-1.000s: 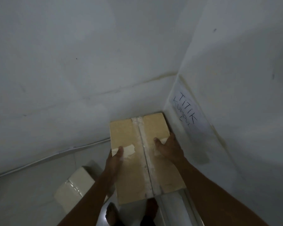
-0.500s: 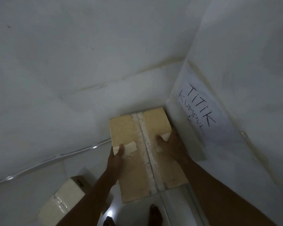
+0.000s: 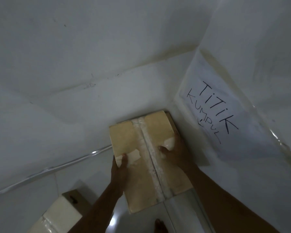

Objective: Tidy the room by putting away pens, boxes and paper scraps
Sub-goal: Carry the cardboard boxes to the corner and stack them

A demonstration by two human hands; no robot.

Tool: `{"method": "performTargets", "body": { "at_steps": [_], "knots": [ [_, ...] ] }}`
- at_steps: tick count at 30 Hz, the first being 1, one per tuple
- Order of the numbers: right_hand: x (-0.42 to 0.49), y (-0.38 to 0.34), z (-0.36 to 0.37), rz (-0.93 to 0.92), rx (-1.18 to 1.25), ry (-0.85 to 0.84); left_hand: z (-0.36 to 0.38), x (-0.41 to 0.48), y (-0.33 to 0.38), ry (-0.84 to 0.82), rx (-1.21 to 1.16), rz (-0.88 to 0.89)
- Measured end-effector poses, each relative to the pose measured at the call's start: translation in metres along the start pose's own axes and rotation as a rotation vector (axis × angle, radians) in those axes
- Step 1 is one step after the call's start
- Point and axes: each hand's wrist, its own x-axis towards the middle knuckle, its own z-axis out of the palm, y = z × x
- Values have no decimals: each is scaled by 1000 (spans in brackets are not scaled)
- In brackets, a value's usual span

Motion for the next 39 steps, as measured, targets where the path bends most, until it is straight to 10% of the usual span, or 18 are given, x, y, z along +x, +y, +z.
{"method": "performTargets", "body": {
  "at_steps": [9,15,39],
  "knots": [
    [-66,17,20,426,-191,354,7,0,-2,69,44,35],
    [-81,12,29,855,413,515,13,-3,-1,73,21,35],
    [-27,15,-41,869,566,498,66,29,31,-213,29,-143]
  ]
}}
